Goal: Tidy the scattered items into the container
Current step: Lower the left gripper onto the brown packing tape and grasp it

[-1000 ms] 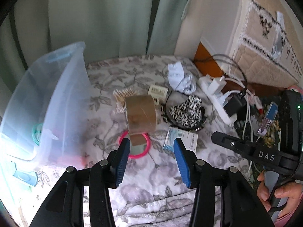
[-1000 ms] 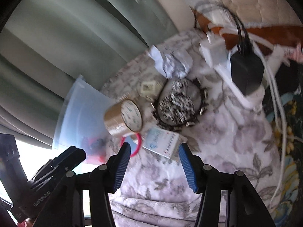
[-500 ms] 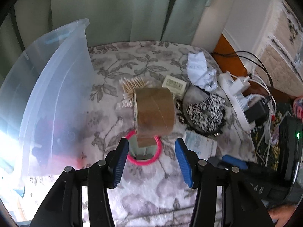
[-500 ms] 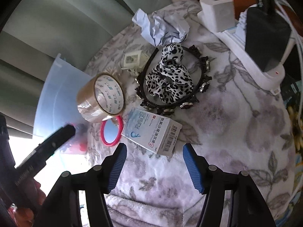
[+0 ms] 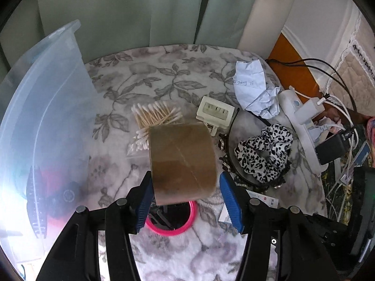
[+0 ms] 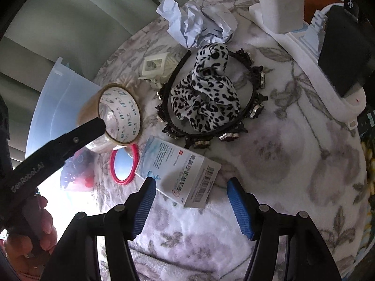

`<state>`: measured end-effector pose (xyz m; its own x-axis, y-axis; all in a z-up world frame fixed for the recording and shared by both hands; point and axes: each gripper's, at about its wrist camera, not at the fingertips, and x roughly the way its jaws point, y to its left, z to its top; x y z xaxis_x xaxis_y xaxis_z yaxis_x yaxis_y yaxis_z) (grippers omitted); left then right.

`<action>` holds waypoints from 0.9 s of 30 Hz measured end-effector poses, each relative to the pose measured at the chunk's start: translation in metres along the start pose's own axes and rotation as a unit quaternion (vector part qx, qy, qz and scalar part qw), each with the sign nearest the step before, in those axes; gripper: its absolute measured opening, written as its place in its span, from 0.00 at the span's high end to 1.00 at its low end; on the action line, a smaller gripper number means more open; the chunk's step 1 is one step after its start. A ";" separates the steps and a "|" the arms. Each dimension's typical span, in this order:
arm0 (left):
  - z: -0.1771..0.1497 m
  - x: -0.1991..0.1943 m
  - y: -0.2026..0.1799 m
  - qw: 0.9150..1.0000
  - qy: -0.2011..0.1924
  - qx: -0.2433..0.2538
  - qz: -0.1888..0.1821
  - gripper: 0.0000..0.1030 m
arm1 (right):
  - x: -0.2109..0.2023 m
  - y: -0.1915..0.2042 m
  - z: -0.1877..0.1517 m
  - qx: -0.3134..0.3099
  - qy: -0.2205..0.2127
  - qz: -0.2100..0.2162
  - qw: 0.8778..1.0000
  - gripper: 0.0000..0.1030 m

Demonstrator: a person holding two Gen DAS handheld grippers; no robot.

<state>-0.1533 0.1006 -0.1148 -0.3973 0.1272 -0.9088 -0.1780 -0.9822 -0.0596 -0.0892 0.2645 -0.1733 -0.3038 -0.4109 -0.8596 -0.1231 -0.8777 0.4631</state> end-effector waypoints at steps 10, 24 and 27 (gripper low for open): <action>0.002 0.016 0.010 1.000 0.007 -0.009 -0.006 0.44 | 0.002 0.002 0.004 -0.010 -0.001 0.003 1.000 0.30; -0.010 -0.002 0.034 0.999 -0.004 -0.041 -0.013 0.46 | 0.004 0.008 0.015 -0.023 -0.019 0.022 0.999 0.30; -0.014 -0.004 0.038 0.999 -0.002 -0.046 -0.015 0.46 | 0.009 0.014 0.013 -0.029 -0.011 0.023 0.999 0.30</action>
